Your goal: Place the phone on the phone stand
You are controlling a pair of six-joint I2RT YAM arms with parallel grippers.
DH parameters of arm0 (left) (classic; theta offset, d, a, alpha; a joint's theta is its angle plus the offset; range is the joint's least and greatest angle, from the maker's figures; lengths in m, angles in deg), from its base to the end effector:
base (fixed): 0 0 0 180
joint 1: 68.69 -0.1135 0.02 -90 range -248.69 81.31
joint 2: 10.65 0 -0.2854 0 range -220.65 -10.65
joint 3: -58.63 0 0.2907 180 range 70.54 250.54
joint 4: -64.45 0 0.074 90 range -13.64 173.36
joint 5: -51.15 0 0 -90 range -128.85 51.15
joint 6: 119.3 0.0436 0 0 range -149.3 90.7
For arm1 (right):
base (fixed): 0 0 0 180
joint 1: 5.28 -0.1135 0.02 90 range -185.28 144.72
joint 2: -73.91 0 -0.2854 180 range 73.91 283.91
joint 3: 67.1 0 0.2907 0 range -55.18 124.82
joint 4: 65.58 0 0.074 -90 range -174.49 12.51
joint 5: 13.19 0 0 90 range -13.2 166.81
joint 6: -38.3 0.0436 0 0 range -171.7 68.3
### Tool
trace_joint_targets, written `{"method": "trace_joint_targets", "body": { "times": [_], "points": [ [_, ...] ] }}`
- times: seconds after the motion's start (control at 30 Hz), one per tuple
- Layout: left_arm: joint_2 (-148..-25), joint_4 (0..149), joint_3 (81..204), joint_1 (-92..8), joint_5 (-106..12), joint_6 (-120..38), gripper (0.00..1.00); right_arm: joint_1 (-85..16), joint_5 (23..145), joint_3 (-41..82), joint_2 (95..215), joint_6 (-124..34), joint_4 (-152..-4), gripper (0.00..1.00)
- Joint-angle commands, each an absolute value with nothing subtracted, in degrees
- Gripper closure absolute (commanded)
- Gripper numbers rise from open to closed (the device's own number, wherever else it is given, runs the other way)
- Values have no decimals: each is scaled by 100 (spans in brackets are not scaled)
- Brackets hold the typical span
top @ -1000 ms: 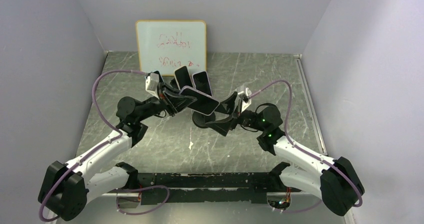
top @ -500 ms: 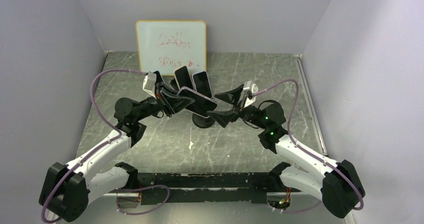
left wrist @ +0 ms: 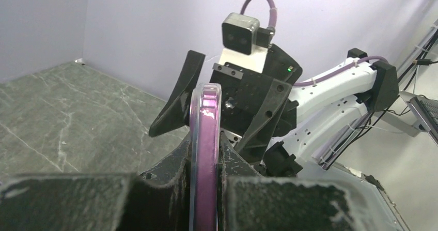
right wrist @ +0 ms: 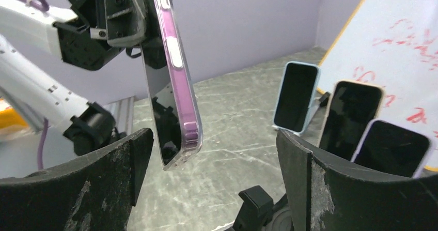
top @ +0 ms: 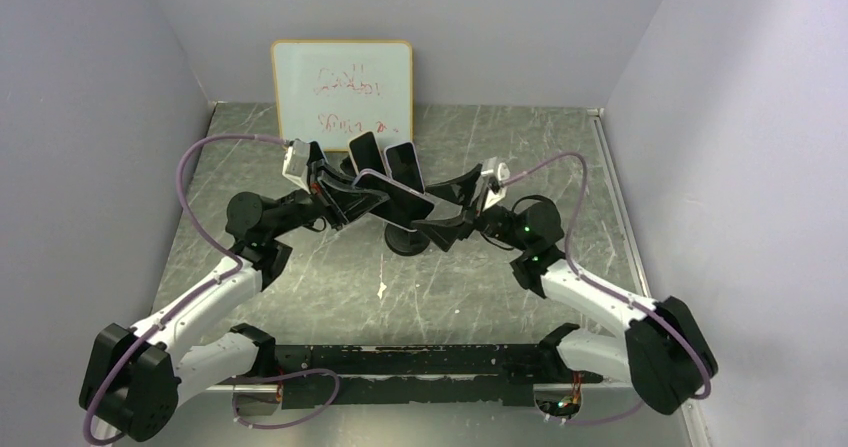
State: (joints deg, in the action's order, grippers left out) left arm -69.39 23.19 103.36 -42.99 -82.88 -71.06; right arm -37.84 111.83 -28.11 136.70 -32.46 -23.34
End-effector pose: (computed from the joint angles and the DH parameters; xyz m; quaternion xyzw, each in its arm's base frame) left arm 0.2100 -0.1347 0.3353 0.2495 0.5226 -0.6018 0.5499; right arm 0.2053 0.1608 0.2847 -0.3071 0.5255 0.4962 0.6191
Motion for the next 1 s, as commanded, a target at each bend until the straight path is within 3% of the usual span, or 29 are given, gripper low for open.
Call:
{"method": "trace_joint_targets", "body": {
  "times": [0.0,0.23,0.63,0.73,0.77,0.87,0.93,0.97],
  "points": [
    [-6907,1720,10374,-4365,-8356,-7283,95,-3745,12104,-2450,14183,-2788,-1465,7],
    [-7013,1312,10312,-4373,-8400,-7515,95,-3745,12425,-2398,14702,-2182,-517,16],
    [-7071,1068,10253,-4382,-8421,-7591,95,-3754,12593,-1989,15525,-1445,360,42],
    [-7013,1148,10294,-4381,-8402,-7536,95,-3754,12681,-1859,15706,-1311,461,52],
    [-7003,1179,10312,-4381,-8406,-7516,95,-3765,12697,-1828,15754,-1273,492,60],
    [-6991,1272,10336,-4381,-8455,-7466,95,-3763,12720,-1769,15857,-1154,481,97],
    [-6982,1485,10384,-4381,-8498,-7351,92,-3755,12763,-1738,15860,-1149,336,100],
    [-6969,1651,10420,-4381,-8533,-7236,84,-3758,12813,-1731,15820,-1170,182,100]
  ]
}}
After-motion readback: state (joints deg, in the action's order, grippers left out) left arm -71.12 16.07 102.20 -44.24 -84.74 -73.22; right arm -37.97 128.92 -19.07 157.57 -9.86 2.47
